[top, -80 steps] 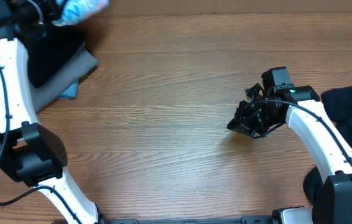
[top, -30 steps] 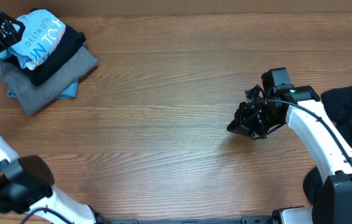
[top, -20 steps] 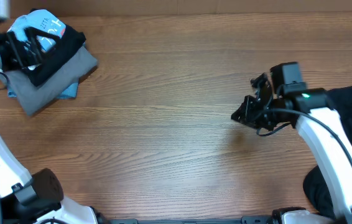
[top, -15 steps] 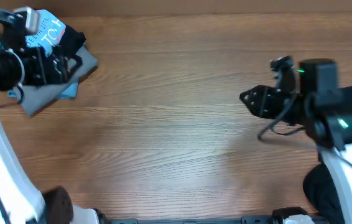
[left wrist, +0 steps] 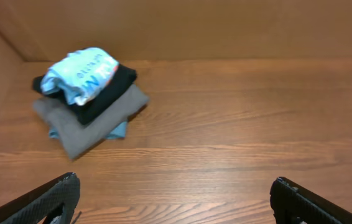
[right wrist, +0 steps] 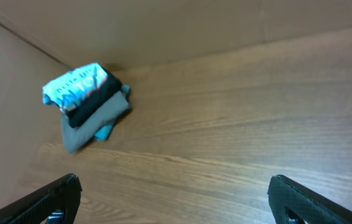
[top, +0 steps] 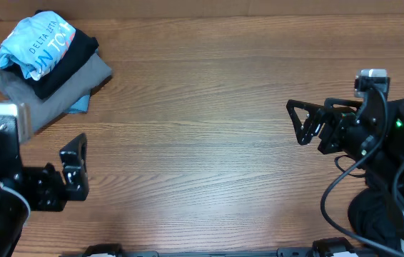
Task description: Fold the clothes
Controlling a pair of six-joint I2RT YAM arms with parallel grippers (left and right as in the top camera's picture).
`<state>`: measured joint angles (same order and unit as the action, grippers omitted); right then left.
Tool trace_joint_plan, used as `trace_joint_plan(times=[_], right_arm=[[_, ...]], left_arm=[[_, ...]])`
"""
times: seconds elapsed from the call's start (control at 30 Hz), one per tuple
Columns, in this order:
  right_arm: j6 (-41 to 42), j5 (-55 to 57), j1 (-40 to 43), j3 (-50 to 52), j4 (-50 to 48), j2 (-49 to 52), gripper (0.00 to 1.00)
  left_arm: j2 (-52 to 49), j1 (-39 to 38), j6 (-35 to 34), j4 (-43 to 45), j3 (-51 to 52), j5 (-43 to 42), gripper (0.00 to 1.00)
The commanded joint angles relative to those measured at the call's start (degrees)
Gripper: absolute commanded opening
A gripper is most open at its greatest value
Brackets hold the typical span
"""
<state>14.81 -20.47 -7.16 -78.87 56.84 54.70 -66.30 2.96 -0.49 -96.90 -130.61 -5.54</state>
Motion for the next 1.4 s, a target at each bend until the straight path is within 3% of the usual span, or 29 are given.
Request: trace_joint_plan(times=[0.0,0.53,0.7,1.1,1.37], right_arm=[[0.2,0.9,0.1,-0.8,0.4,0.9,1.0],[0.2,-6.2,0.1,-0.8,2.3,8.1,1.0],[-1.6,-5.5,0.2,-1.0,-1.2,7.8,1.0],[-22.9,1.4,0.2,0.5,-2.8,-5.3,1.0],[-24.3,9.4,0.2,19.9,-11.6,-18.7,1.0]], left_arm=[[-0.1,-0.5,-4.0,0.7,0.7,1.1,1.0],[-0.2,-0.5,-4.0,0.1,0.7,1.1,1.0],[-0.2,-0.5,-4.0,0.1,0.7,1.1,1.0],[-0.2,-0.5,-4.0,0.1,0.7,1.1,1.0],[-0.2,-0.5,-4.0,0.1,0.7,1.1,1.0]])
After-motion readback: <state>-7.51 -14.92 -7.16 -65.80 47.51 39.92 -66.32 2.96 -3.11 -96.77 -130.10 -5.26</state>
